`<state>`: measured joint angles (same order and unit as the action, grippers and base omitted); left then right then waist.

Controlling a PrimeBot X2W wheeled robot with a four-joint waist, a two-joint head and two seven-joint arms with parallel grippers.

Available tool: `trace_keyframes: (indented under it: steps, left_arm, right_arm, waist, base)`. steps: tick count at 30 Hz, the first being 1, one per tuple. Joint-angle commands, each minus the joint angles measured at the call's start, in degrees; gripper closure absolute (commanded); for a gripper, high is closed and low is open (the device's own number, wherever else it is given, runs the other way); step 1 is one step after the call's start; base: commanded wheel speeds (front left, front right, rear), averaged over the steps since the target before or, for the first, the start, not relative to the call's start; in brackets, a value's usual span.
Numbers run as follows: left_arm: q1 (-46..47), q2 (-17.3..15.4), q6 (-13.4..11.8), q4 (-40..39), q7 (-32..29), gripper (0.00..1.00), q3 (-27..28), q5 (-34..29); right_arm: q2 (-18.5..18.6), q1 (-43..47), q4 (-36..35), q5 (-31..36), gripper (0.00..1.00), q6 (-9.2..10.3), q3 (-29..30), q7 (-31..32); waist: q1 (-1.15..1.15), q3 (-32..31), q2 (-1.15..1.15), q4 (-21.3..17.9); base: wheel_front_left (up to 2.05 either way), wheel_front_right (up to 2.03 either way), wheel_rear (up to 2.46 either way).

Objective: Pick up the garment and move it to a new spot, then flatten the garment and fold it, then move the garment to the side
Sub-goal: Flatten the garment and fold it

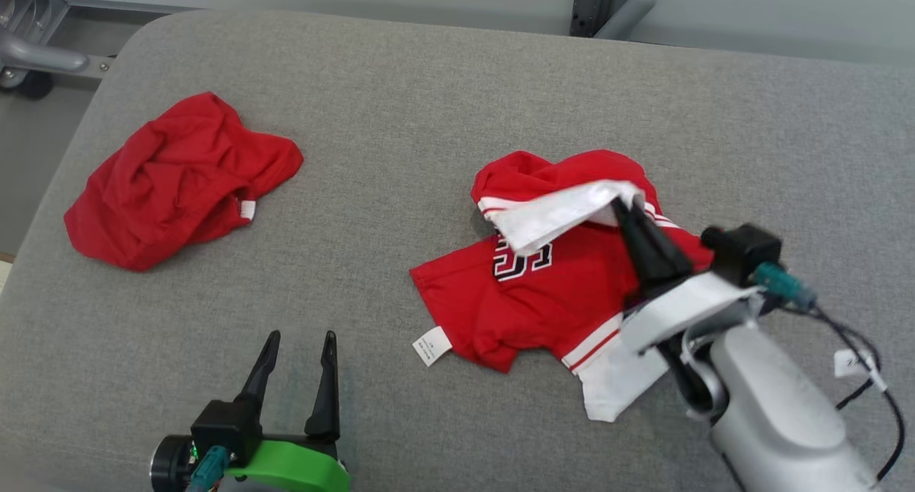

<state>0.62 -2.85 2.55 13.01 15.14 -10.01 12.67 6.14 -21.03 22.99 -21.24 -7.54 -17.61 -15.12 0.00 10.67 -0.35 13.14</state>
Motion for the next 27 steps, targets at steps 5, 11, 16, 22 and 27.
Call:
trace_keyframes:
  steps: [5, 11, 16, 22, 27]
  left_arm:
    - [2.3, -0.1, 0.6, 0.7, 0.0, 0.00, -2.3, 0.5]
    - [3.8, -0.1, 0.7, 1.6, 0.0, 0.00, -4.5, 1.0]
    - [2.1, -0.1, 0.0, 2.0, 0.0, 0.00, -6.0, 2.3]
    - [1.4, -0.1, -0.4, 2.9, 0.0, 0.00, -6.5, 2.8]
    - [2.2, -0.1, -0.2, 3.1, 0.0, 0.00, -5.4, 1.8]
  right_arm:
    - [6.1, -11.4, 3.8, 0.5, 1.00, 0.08, 4.6, -0.1]
    - [13.3, -25.2, 14.7, 4.5, 1.00, 0.09, 11.8, -0.1]
    - [17.0, -31.8, 22.0, 12.9, 1.00, 0.07, 21.4, -0.1]
    - [15.5, -31.3, 31.1, 17.8, 0.00, 0.10, 24.8, 0.0]
    - [12.0, -26.1, 29.0, 17.5, 0.00, 0.11, 24.2, -0.1]
  waist:
    - [0.00, 1.2, 0.35, 2.1]
    - [0.00, 2.7, 0.35, 7.4]
    - [0.00, 3.4, 0.35, 10.6]
    - [0.00, 2.6, 0.35, 9.3]
    - [0.00, 0.8, 0.35, 5.2]
  base:
    - [0.00, 0.00, 0.00]
    - [0.00, 0.00, 0.00]
    - [0.00, 0.00, 0.00]
    - [0.00, 0.00, 0.00]
    - [0.00, 0.00, 0.00]
